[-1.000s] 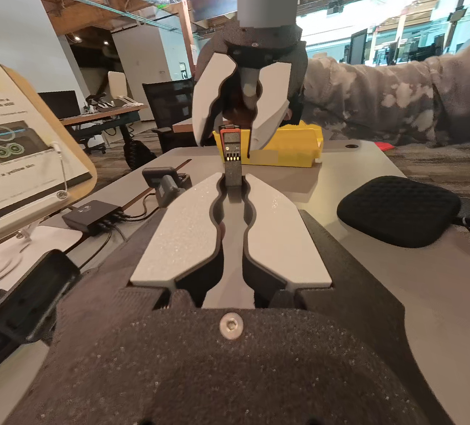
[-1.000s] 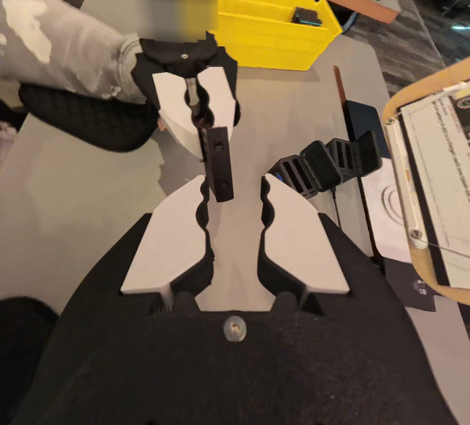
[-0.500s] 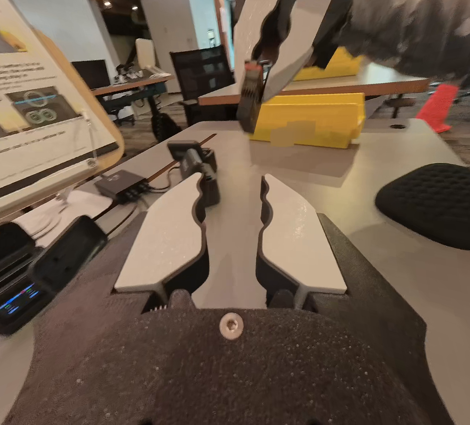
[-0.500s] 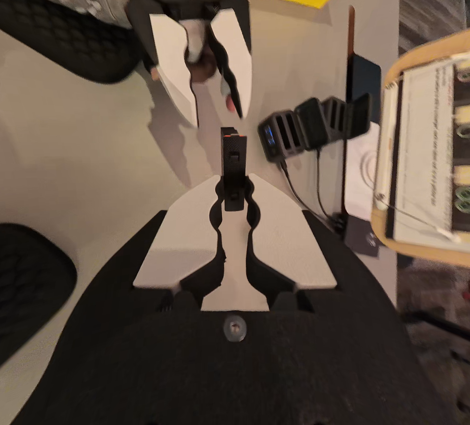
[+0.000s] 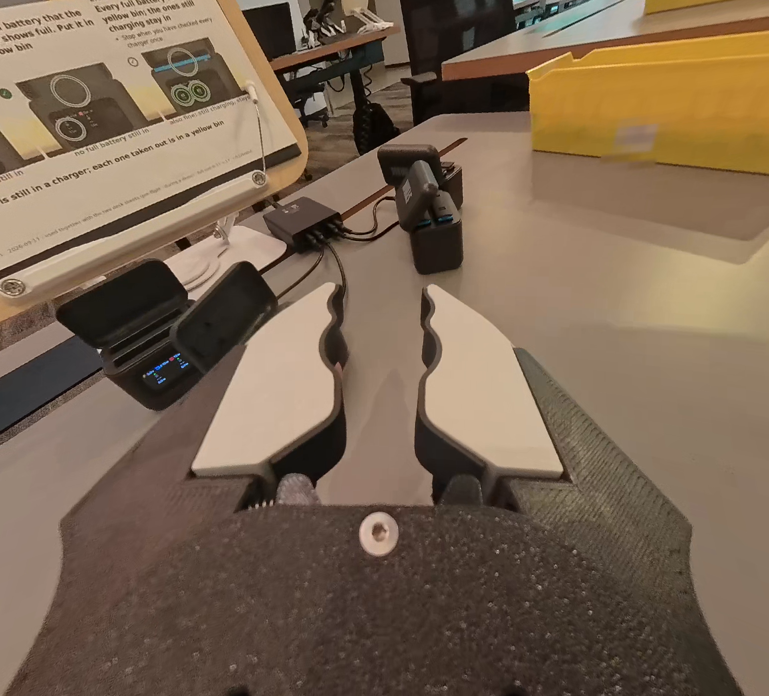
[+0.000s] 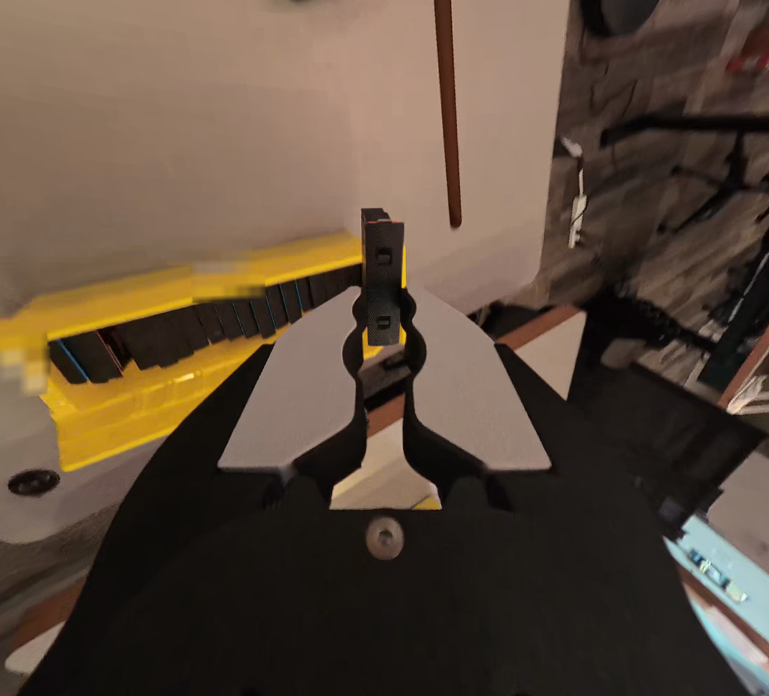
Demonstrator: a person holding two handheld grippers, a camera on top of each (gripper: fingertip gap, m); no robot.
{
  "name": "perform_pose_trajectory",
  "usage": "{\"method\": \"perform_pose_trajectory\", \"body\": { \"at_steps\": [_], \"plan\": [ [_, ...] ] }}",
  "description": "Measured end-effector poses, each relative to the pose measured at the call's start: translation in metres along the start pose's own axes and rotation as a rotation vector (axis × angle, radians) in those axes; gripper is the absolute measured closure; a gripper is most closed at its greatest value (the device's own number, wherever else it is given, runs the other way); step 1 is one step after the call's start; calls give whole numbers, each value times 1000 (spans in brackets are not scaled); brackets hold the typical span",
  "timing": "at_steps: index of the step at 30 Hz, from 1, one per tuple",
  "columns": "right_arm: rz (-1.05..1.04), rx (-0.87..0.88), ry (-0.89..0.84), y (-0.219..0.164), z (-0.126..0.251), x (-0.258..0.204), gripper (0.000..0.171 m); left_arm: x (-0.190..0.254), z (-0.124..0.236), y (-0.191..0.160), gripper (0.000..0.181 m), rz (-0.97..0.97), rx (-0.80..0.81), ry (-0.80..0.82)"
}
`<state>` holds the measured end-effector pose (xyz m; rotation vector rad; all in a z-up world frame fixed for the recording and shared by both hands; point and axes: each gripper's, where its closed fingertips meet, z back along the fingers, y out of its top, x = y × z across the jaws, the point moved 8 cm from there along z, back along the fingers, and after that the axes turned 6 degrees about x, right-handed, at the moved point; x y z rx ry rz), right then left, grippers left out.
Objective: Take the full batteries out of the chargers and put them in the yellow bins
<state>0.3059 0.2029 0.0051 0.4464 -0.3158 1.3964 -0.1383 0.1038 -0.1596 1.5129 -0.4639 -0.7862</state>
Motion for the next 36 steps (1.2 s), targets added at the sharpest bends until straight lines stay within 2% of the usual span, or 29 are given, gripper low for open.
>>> {"method": "perform_pose_trajectory", "body": {
  "at_steps": [7,12,16,30,36],
  "plan": [
    [-70,-99,79,-74,-69,-12,157,1,-5,-13,148,-14,-52,13],
    [-69,-89,126,-94,-108,-21,157,1,-8,-20,148,-21,-77,15],
    [-35,-78,123,-97,-125,-21,157,0,-9,-25,149,-17,-94,22],
    [-11,-79,-43,-94,-120,-8,150,-5,-9,-27,150,-22,-114,54],
    [-44,-36,-154,-89,-104,-2,151,-13,-7,-28,148,-10,-133,108]
  ]
}}
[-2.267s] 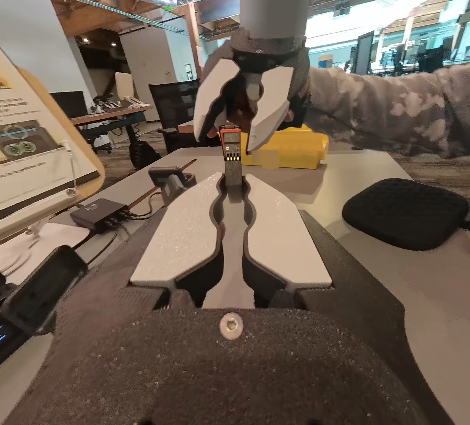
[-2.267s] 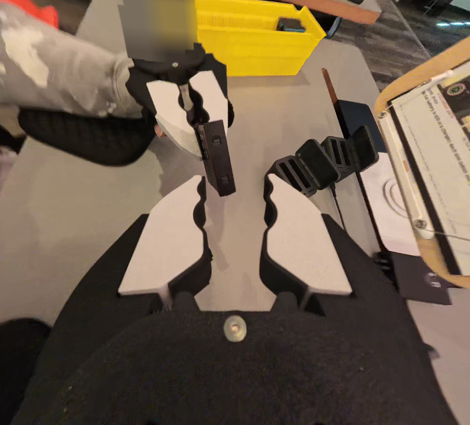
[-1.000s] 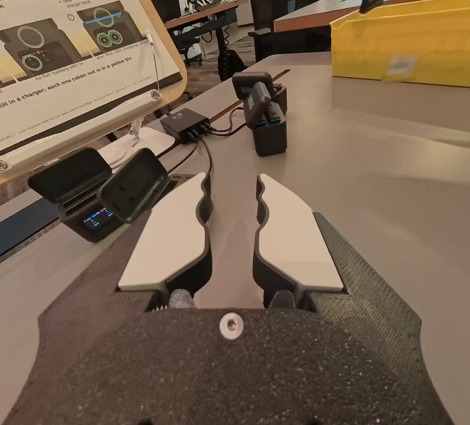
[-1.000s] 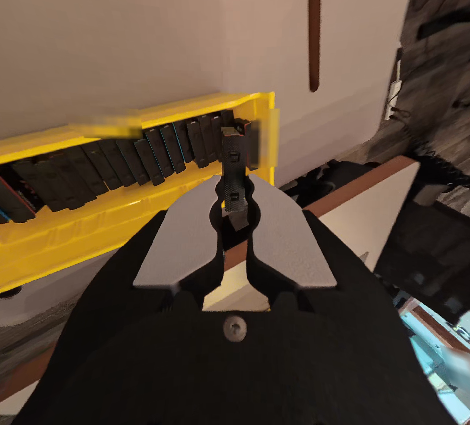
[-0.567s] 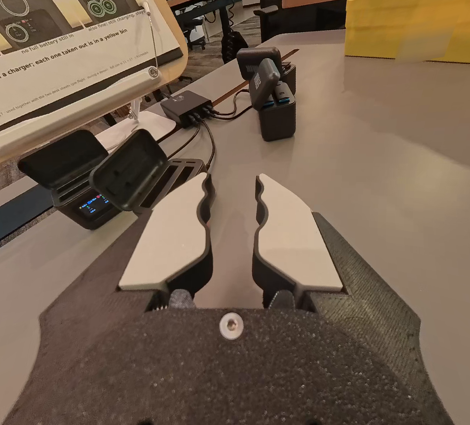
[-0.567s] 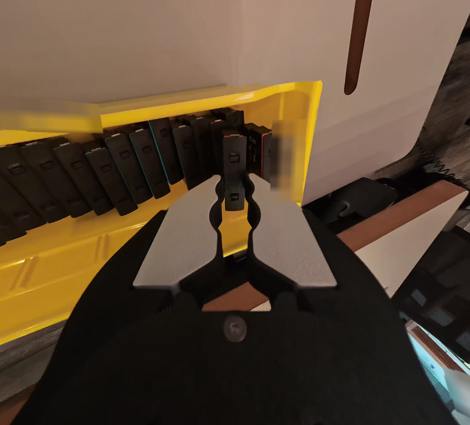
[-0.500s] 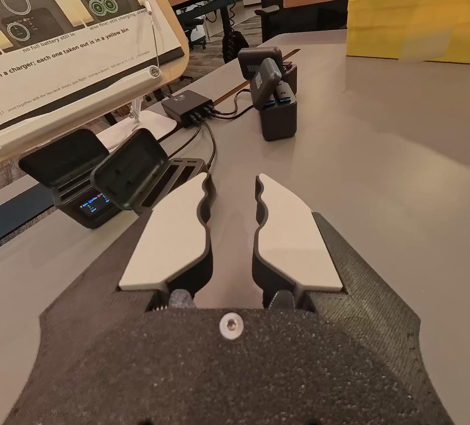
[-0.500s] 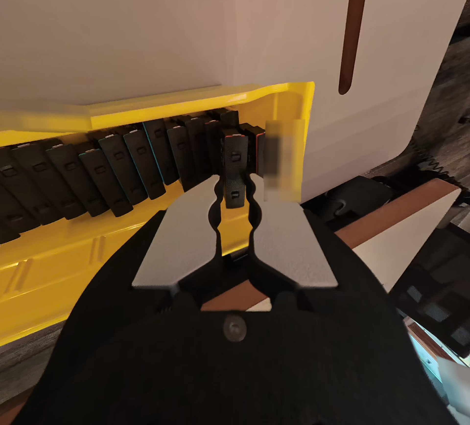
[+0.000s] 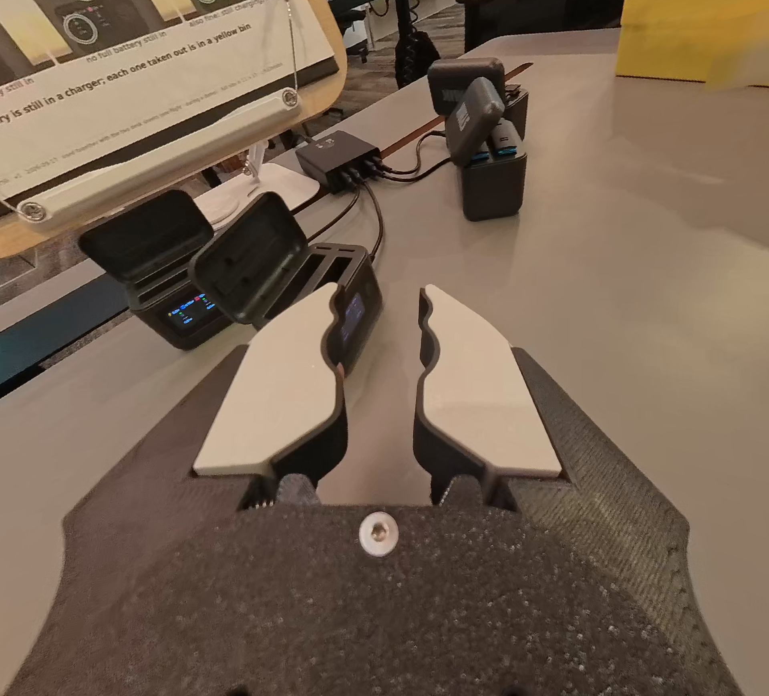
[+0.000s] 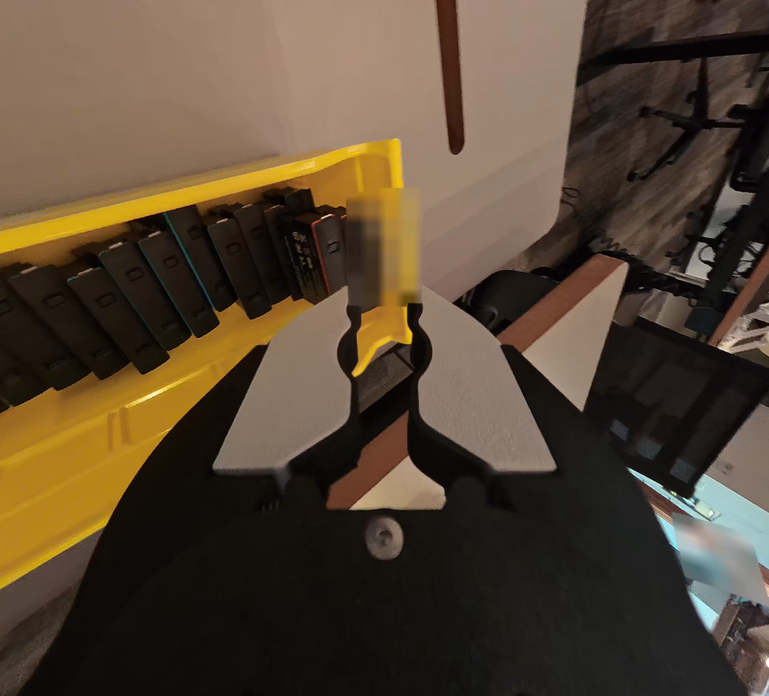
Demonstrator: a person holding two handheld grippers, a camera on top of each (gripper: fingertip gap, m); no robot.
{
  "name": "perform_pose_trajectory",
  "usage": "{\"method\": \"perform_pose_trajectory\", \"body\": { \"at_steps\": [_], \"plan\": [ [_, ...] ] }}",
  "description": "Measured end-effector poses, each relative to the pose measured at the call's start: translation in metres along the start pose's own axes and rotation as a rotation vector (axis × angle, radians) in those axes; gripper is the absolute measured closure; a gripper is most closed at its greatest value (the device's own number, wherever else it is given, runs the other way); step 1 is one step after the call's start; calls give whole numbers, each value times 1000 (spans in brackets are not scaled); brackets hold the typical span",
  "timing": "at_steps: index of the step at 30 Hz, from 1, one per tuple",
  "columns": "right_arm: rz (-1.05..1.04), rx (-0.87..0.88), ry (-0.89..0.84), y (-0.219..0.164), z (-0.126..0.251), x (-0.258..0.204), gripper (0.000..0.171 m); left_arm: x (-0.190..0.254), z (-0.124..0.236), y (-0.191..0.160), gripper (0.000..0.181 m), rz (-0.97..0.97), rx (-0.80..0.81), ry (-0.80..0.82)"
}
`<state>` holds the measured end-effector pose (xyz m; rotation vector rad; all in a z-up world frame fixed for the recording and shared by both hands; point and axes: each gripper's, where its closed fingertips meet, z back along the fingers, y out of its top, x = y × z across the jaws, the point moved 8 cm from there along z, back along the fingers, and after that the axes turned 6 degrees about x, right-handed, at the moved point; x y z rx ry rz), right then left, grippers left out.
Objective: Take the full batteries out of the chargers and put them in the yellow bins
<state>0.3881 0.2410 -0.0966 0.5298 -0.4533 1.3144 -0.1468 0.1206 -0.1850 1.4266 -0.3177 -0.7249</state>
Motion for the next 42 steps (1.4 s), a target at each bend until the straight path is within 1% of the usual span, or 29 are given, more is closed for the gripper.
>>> {"method": "perform_pose_trajectory", "body": {
  "at_steps": [5,9,11,12,14,16,18,21,24,26,31,35,36,38,40,42],
  "plan": [
    [-60,81,-143,16,22,7,151,-7,1,-2,148,0,-28,55],
    [-194,244,-288,51,49,3,150,-13,2,-4,147,0,-51,109],
    [-302,376,-334,71,64,-6,146,-17,2,-6,147,5,-67,136],
    [-362,437,-334,81,71,-13,146,-18,2,-6,146,8,-75,147],
    [-480,543,-282,102,79,-30,137,-21,2,-8,146,9,-93,162],
    [-570,626,-200,125,80,-52,124,-21,1,-9,146,6,-106,168],
    [-600,684,-133,148,74,-75,114,-21,0,-10,145,4,-114,169],
    [-604,705,-11,179,51,-107,98,-21,-1,-13,142,-4,-139,175],
    [-643,708,119,206,23,-133,88,-22,-4,-18,132,-3,-195,186],
    [-680,715,167,222,2,-145,86,-24,-7,-21,124,7,-235,188],
    [-737,677,183,245,-46,-151,79,-28,-22,-33,115,14,-392,191],
    [-735,639,168,254,-71,-146,72,-39,-27,-36,115,73,-420,226],
    [-738,632,172,255,-75,-145,71,-43,-27,-37,118,93,-425,259],
    [-736,619,180,259,-79,-143,71,-52,-23,-37,132,97,-421,337],
    [-737,615,174,264,-81,-142,71,-60,-19,-38,136,108,-415,394],
    [-741,608,160,268,-81,-142,73,-65,-15,-37,138,144,-392,413]
  ]
}}
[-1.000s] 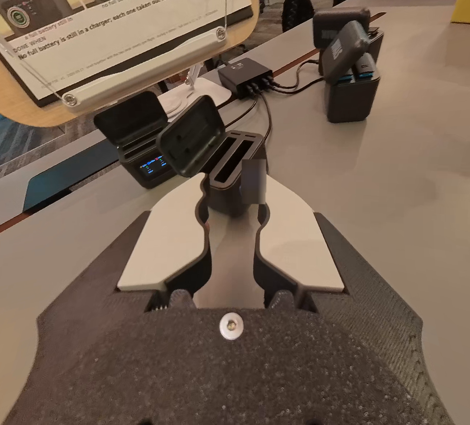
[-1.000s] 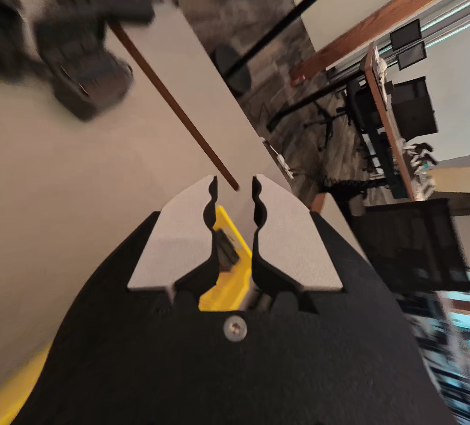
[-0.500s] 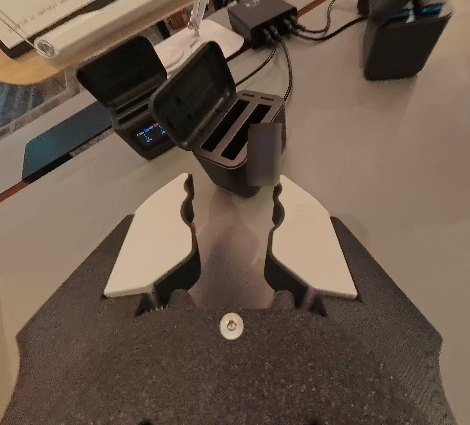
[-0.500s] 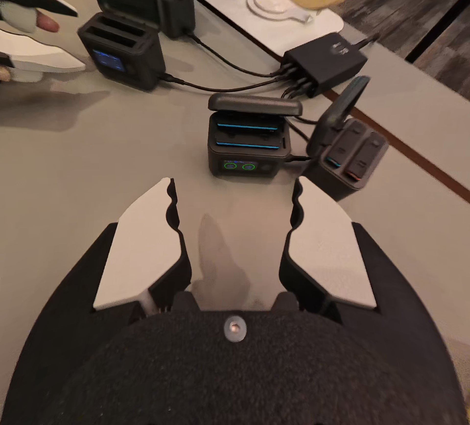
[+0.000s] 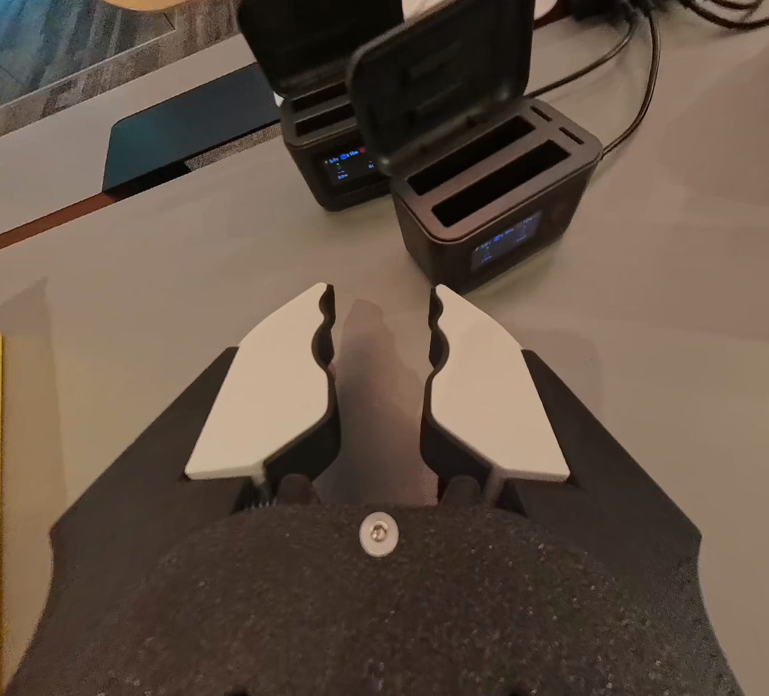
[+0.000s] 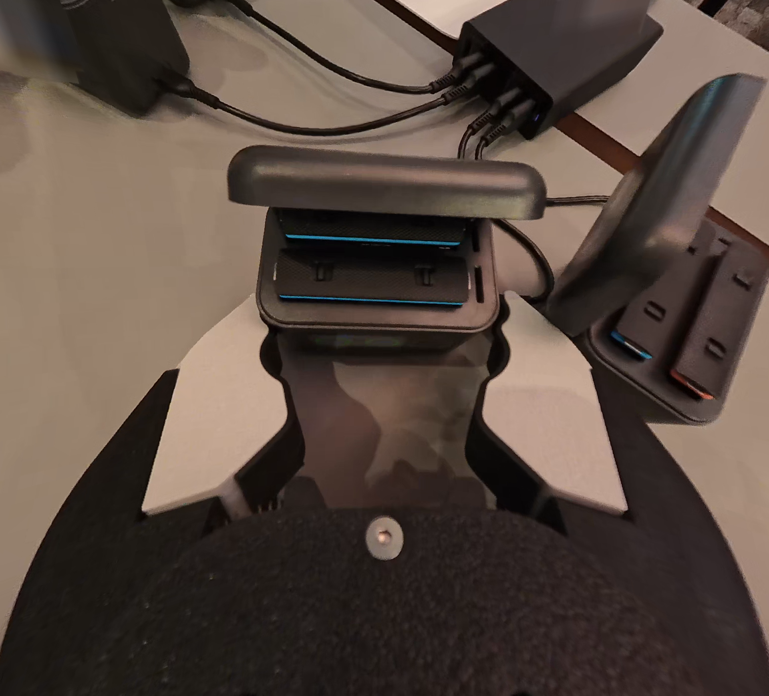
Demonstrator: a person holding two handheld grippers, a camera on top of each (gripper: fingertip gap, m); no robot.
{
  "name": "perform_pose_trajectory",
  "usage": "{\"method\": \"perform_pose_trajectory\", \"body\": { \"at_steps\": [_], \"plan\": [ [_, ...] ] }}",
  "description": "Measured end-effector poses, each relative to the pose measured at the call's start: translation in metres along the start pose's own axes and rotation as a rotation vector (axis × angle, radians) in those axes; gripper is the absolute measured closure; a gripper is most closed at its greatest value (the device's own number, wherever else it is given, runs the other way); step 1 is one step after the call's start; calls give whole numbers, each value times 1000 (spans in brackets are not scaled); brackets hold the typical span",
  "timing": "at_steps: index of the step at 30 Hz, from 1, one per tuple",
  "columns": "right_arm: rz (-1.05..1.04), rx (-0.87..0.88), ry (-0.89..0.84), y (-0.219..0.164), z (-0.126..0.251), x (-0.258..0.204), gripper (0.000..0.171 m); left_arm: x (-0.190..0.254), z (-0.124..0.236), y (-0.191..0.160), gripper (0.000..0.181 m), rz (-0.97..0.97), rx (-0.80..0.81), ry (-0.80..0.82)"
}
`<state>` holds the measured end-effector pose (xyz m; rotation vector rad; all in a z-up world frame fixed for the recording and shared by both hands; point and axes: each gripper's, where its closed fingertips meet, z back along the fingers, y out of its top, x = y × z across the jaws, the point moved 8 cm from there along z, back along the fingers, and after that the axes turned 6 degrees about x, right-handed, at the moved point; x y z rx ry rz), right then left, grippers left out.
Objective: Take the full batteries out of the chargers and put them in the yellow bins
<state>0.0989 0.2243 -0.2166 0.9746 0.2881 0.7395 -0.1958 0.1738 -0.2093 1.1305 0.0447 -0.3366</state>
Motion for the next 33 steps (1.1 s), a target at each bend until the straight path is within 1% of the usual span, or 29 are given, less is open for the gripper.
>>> {"method": "perform_pose_trajectory", "body": {
  "at_steps": [2,10,16,22,25,27,30,33],
  "plan": [
    [-8,0,-22,2,-2,-2,75,-3,3,2,141,19,30,6],
    [-55,36,-73,13,-9,-23,77,7,19,12,141,-30,149,-11],
    [-87,68,-63,27,-16,-53,79,24,25,17,140,-77,196,-91],
    [-83,64,-33,36,-23,-91,79,41,29,19,138,-57,223,-254],
    [-65,55,19,37,-24,-112,80,41,36,23,136,-35,282,-329],
    [-47,39,56,34,-26,-126,81,41,40,23,133,-10,282,-411],
    [-35,37,62,34,-25,-132,81,40,44,18,127,45,250,-534],
    [-78,52,120,35,-23,-130,81,41,46,15,126,60,233,-595]
  ]
}}
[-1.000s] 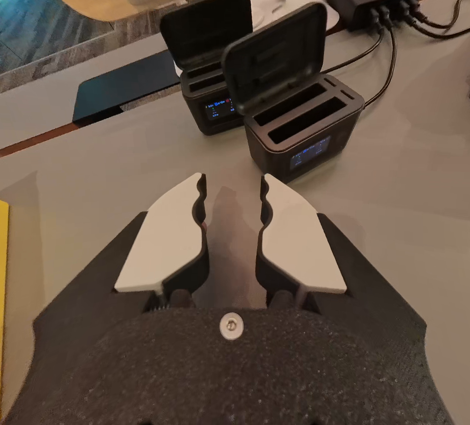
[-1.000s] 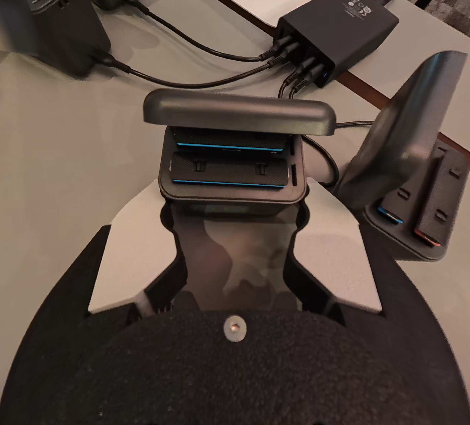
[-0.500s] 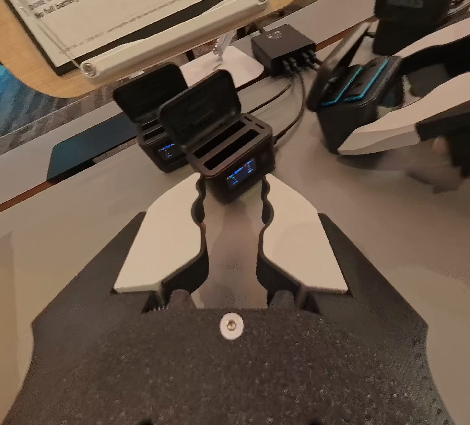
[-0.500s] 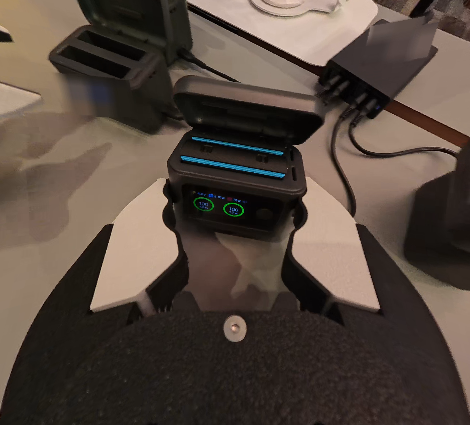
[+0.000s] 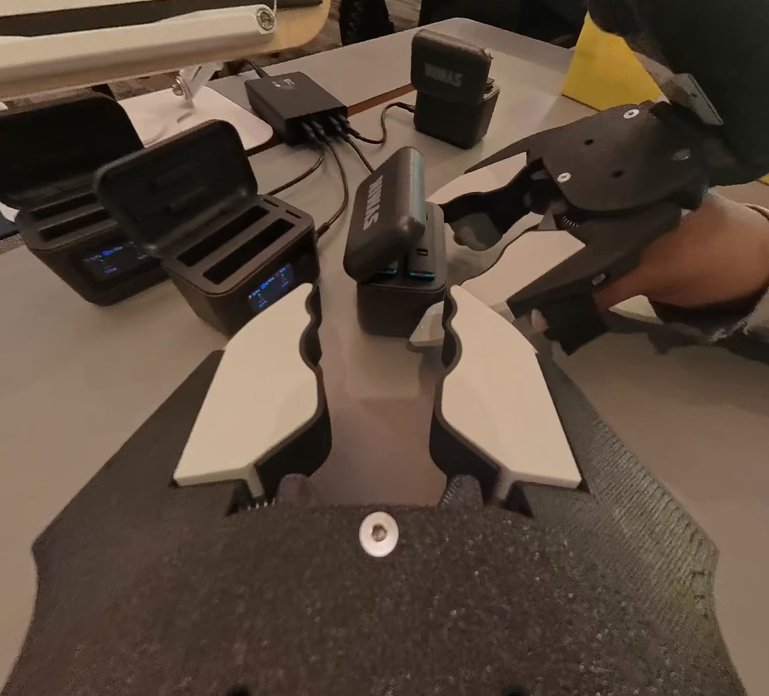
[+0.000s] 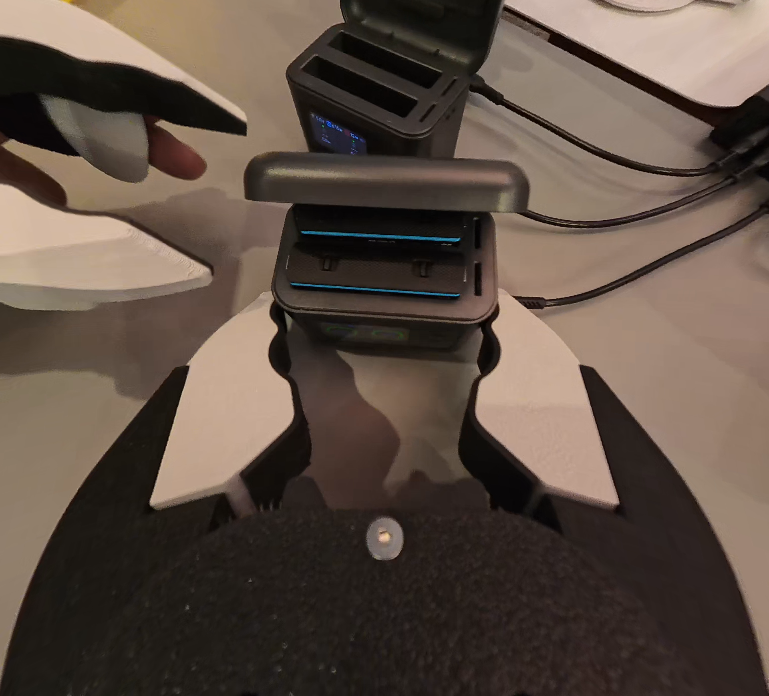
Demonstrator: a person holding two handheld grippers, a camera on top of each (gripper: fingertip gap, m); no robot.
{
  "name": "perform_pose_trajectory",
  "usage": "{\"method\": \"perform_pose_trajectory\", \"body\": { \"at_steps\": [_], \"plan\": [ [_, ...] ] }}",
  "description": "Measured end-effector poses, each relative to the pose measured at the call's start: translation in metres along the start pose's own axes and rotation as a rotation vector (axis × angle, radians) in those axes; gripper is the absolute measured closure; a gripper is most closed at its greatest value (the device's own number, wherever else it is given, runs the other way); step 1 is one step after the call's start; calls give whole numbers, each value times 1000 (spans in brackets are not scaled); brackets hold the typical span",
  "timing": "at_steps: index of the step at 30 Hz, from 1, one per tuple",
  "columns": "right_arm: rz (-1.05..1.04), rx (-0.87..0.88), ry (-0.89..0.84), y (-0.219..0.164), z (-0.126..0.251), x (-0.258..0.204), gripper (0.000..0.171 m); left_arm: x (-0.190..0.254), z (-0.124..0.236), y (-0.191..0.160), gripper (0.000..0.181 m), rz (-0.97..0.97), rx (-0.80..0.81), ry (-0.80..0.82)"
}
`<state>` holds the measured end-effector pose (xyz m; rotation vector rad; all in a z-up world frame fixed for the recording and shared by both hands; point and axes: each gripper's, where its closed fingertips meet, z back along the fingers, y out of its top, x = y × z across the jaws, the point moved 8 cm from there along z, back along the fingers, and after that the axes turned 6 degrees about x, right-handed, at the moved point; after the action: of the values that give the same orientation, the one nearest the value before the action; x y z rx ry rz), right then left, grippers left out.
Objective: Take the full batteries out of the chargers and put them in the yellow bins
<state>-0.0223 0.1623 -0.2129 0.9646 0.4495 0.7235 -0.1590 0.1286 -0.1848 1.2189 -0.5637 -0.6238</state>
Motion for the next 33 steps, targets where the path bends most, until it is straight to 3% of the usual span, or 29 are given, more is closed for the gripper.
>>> {"method": "perform_pose_trajectory", "body": {
  "at_steps": [7,10,16,18,25,28,33],
  "plan": [
    [-26,10,294,-2,14,17,81,14,-12,-7,125,-40,-48,-24],
    [-92,21,432,-4,22,24,72,18,-20,-11,120,-74,-106,7],
    [-168,43,555,-5,33,37,80,21,-41,-17,114,-171,-227,87],
    [-196,52,570,-3,35,40,83,17,-50,-17,122,-192,-253,110],
    [-69,96,457,3,54,43,100,-6,-60,-12,125,-124,-259,-98],
    [-6,79,330,3,63,38,94,-15,-64,-10,125,-67,-260,-184],
    [-45,50,54,-17,77,14,99,-19,-68,-9,126,-70,-278,-274]
  ]
}}
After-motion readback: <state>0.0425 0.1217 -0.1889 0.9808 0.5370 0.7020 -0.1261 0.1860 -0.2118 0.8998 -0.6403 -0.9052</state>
